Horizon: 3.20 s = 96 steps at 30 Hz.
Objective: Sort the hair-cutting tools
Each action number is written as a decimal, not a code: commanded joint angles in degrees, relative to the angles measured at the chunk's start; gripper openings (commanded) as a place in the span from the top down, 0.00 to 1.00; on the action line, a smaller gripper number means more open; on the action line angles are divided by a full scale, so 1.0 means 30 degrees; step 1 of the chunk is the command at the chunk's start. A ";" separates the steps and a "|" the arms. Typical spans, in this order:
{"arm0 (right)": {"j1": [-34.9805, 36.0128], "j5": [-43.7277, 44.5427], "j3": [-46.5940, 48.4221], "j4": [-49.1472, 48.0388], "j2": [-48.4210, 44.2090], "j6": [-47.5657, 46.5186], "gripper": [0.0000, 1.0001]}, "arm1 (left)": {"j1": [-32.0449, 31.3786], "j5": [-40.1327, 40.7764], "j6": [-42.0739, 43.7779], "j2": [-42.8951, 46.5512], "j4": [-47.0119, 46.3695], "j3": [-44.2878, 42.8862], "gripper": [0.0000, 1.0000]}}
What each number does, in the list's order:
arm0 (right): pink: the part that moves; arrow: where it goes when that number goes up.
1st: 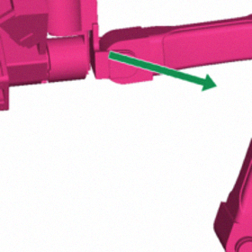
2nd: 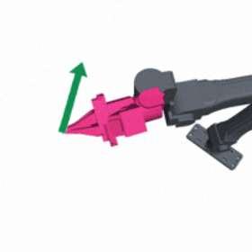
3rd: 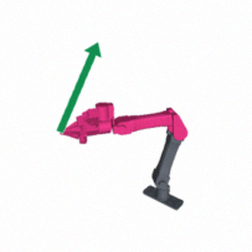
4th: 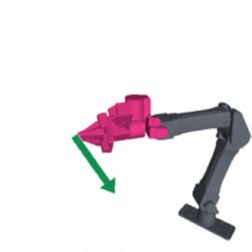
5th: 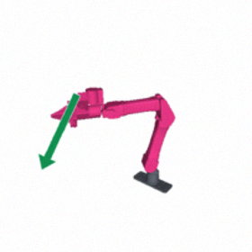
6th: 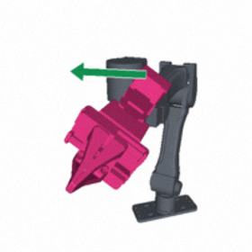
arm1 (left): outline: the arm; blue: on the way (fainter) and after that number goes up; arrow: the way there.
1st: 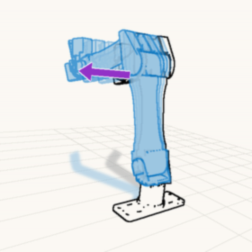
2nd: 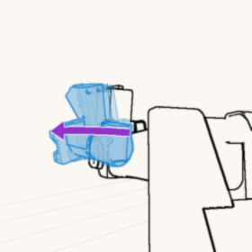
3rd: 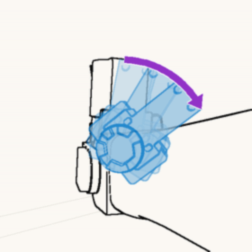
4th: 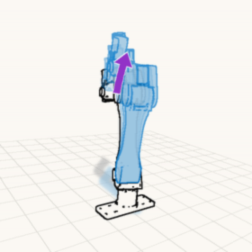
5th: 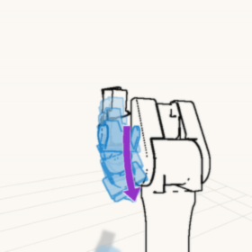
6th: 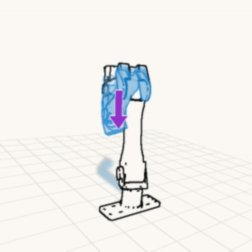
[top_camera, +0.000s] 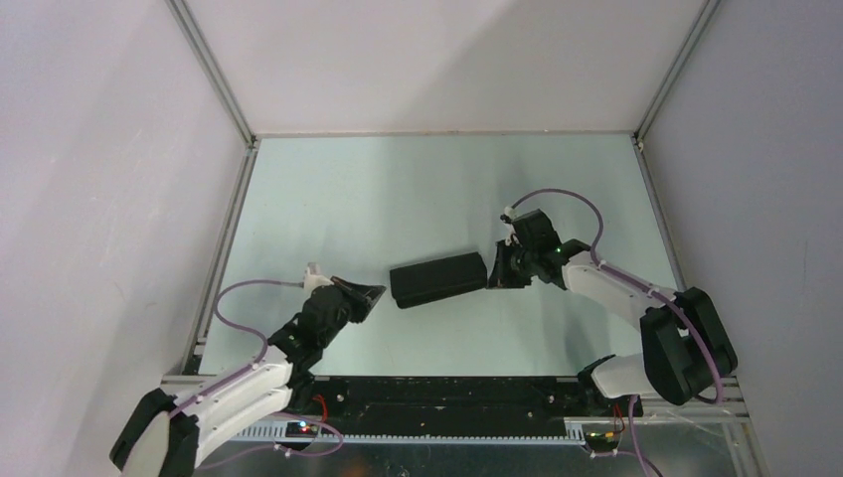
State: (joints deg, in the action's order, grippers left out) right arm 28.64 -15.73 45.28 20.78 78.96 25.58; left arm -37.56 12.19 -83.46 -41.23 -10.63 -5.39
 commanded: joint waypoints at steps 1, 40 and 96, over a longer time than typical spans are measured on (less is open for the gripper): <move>-0.0193 -0.0280 -0.0214 0.0645 -0.0908 -0.0981 1.00 | 0.2177 -0.1036 0.3569 -0.1660 -0.0273 -0.0925 1.00; 0.7246 -0.0661 0.1293 -0.6340 0.2414 0.5094 1.00 | -0.0576 -0.2224 0.1846 -0.1149 0.2625 -0.2188 0.06; -0.0305 -0.1007 -0.1737 0.1345 -0.6015 -0.0429 1.00 | -0.0140 -0.6460 0.1884 -0.1136 -0.3516 -0.2518 1.00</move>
State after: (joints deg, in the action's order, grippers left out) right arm 34.96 -25.15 41.71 16.43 65.39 30.30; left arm -41.85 -2.04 -88.55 -41.69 -17.10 -8.64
